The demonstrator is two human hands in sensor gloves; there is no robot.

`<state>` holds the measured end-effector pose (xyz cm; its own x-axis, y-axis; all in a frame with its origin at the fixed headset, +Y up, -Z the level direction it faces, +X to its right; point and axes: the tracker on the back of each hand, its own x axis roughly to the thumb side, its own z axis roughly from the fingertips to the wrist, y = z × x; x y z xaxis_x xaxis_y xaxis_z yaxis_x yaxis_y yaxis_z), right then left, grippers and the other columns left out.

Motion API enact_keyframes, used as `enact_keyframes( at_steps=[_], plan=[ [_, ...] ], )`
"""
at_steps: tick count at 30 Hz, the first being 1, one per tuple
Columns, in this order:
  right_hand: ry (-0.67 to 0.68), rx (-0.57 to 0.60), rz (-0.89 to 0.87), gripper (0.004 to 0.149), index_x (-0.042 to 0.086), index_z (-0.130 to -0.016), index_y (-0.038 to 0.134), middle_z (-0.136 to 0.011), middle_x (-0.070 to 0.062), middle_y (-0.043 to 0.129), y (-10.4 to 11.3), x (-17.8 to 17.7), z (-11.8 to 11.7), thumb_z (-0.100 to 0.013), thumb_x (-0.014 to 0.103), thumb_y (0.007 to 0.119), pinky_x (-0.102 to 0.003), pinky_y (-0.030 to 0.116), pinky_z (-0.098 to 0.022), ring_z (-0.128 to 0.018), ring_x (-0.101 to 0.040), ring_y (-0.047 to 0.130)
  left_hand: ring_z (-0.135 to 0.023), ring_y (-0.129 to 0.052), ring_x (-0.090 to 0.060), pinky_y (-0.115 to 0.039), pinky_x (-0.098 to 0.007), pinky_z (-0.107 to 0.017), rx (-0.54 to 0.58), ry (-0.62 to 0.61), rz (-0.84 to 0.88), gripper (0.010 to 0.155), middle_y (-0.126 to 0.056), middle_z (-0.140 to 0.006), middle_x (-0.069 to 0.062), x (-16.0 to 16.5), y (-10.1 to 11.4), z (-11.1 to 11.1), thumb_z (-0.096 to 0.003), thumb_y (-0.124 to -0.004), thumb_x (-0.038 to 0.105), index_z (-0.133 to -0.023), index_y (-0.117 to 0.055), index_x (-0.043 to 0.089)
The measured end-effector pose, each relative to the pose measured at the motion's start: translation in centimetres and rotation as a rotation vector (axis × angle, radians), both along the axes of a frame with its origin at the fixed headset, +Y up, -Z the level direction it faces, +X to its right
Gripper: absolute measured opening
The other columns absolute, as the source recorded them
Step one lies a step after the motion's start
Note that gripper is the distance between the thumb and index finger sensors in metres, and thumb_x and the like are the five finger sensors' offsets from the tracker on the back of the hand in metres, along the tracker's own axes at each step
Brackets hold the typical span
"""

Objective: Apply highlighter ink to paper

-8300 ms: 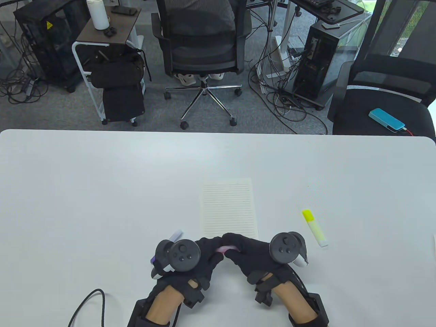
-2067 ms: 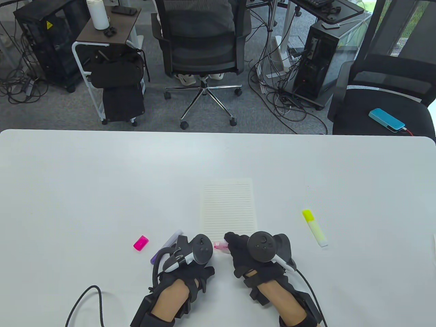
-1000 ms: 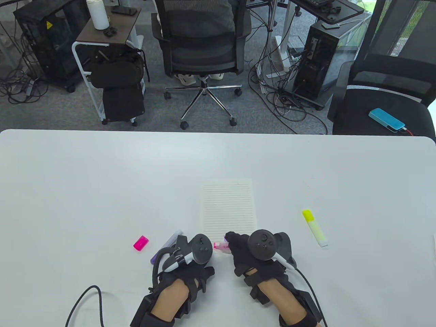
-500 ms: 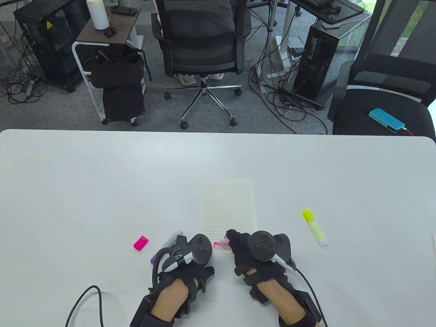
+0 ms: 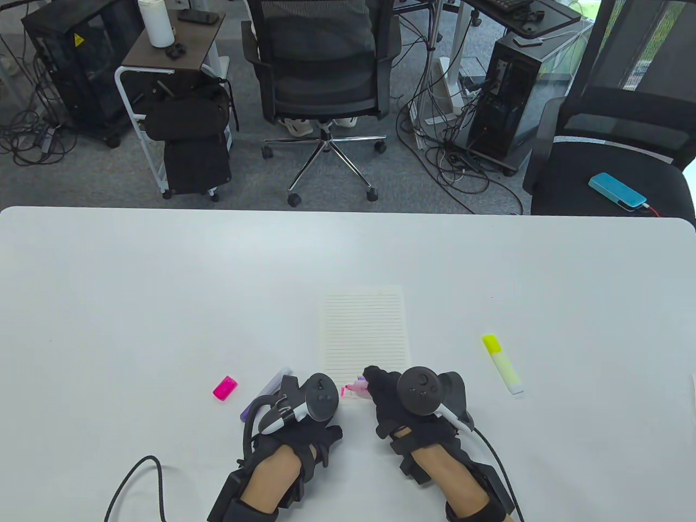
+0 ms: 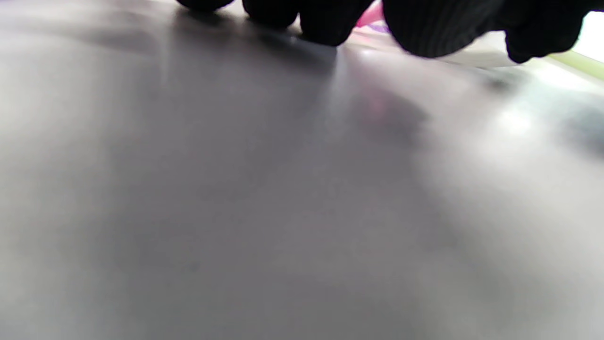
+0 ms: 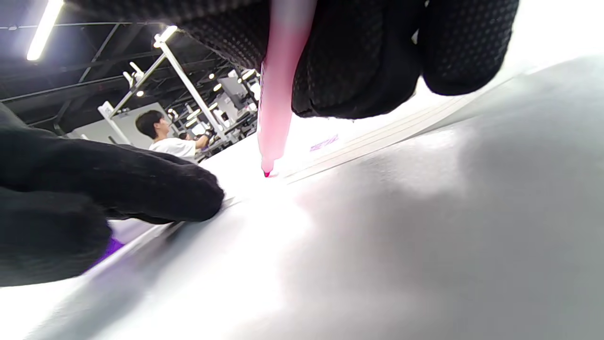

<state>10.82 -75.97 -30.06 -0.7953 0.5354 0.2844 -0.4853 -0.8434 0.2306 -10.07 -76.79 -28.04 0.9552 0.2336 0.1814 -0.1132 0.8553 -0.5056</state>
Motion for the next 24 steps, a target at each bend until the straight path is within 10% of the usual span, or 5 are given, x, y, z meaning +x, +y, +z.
enact_keyframes(
  at_steps=[24],
  plan=[
    [-0.004,0.012,0.011,0.041,0.016,-0.101,0.073,-0.078,-0.018,0.089,-0.1,-0.14,-0.01,-0.063,0.031,0.071,-0.059,0.073,-0.054,-0.049,-0.033,0.093,-0.103,-0.043,-0.04,-0.033,-0.067,-0.071,-0.001,0.0,0.001,0.069,-0.042,-0.113,0.0,-0.01,-0.01,-0.01,-0.0431,-0.071,0.053,-0.105,-0.054,0.027]
  ],
)
